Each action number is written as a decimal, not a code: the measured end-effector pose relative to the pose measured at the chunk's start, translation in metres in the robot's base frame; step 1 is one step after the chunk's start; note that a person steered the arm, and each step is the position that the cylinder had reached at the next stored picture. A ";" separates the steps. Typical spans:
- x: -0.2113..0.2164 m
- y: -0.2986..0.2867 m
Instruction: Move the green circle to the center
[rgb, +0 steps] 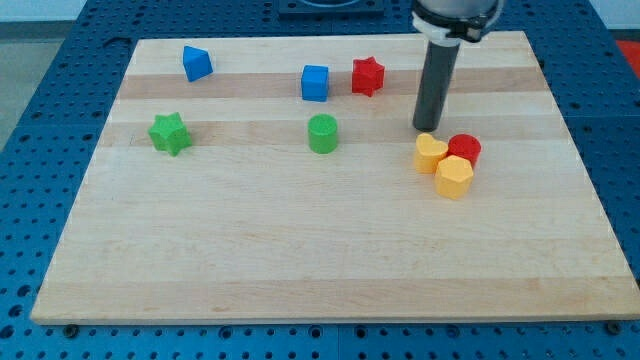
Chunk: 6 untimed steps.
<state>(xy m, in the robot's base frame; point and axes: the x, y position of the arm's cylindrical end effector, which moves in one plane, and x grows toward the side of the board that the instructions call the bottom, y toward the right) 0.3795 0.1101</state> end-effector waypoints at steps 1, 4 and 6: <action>-0.001 -0.020; -0.017 -0.064; -0.024 -0.090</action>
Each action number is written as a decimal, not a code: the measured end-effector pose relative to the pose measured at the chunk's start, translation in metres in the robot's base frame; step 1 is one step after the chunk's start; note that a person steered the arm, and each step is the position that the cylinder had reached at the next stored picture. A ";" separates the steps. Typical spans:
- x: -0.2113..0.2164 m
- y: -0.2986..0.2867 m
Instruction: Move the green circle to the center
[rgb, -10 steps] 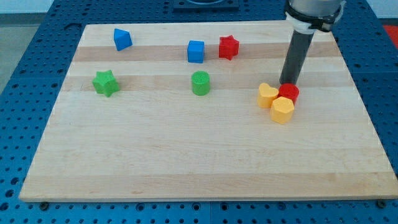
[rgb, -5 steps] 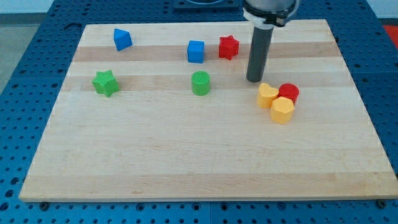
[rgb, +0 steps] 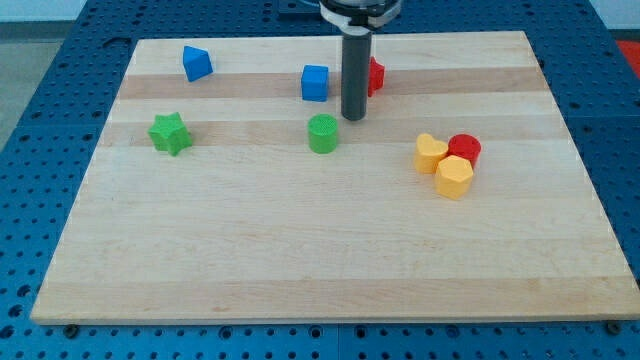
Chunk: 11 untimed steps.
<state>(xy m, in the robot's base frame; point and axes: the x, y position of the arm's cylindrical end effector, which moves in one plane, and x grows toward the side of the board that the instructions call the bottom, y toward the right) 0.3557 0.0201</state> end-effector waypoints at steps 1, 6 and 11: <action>0.000 -0.023; 0.007 -0.053; 0.015 -0.049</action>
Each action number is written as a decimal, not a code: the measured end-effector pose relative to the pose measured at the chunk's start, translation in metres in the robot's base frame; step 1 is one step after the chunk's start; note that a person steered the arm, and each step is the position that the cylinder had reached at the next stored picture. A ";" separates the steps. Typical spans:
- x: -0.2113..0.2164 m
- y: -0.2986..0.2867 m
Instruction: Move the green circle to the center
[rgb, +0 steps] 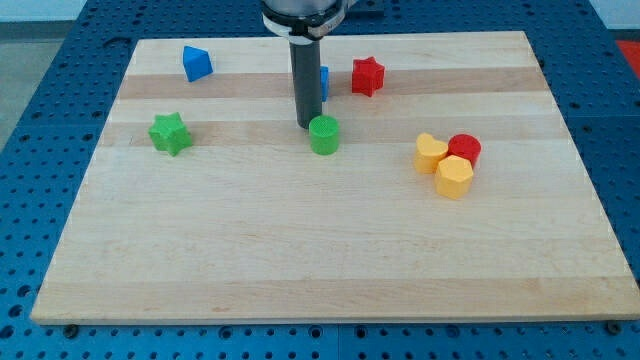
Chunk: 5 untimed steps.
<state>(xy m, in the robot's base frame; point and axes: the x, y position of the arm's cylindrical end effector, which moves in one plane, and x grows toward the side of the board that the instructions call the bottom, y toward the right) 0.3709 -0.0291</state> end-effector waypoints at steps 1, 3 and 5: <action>0.002 0.007; 0.011 0.015; 0.026 0.015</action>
<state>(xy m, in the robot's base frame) 0.3966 -0.0139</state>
